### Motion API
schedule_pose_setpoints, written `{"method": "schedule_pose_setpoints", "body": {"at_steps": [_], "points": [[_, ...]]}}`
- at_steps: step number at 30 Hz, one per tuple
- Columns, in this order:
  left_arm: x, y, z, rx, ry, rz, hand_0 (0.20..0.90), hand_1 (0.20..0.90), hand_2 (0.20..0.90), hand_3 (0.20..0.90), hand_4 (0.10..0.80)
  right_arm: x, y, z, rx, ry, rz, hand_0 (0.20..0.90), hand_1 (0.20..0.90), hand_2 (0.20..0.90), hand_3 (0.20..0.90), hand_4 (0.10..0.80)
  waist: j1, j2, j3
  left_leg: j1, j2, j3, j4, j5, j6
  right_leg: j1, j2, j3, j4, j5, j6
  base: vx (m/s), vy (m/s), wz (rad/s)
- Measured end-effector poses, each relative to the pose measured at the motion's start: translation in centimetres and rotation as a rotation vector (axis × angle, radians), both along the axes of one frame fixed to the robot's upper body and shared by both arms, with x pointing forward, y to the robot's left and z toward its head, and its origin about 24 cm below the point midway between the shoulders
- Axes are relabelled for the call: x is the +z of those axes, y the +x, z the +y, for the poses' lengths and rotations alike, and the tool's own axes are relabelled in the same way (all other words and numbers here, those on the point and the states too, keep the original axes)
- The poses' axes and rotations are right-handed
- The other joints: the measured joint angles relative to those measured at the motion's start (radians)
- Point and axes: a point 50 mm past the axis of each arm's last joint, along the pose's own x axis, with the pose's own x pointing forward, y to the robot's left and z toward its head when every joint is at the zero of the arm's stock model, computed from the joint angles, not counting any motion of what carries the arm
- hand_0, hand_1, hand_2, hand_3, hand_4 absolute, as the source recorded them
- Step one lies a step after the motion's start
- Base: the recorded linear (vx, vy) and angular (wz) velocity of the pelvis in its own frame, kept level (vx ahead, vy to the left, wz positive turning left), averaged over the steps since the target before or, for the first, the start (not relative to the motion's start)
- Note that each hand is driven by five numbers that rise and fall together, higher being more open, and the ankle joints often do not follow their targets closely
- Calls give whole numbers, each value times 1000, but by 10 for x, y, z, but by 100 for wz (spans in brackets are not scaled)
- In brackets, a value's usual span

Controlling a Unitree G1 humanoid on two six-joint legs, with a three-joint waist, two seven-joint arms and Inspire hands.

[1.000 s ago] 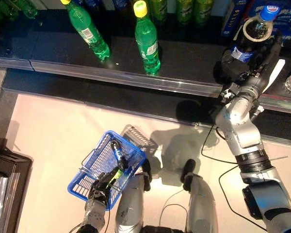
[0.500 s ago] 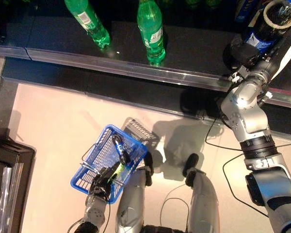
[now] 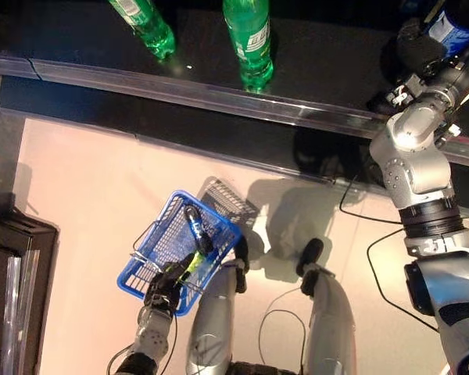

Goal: Pick up the drink and place into the basket.

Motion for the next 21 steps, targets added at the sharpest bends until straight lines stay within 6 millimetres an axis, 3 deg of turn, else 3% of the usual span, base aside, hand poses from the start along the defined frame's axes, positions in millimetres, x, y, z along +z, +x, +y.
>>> {"method": "schedule_pose_setpoints", "body": {"at_steps": [17,21], "points": [[0,1,-1,-12,-5,-5,300,300,300,200,100,-6,3,-7,-7,30,36,300,300,300,200,100,-2,0,0,8,-13,-6,1,3,5,13,-3,1,0,11,3,-41,17,1],[-1,0,-1,-13,-7,2,300,300,300,200,100,-17,4,-10,-15,30,71,300,300,300,200,100,-4,-2,0,28,-15,-7,1,5,9,35,-3,0,-1,14,4,-52,32,2]]}}
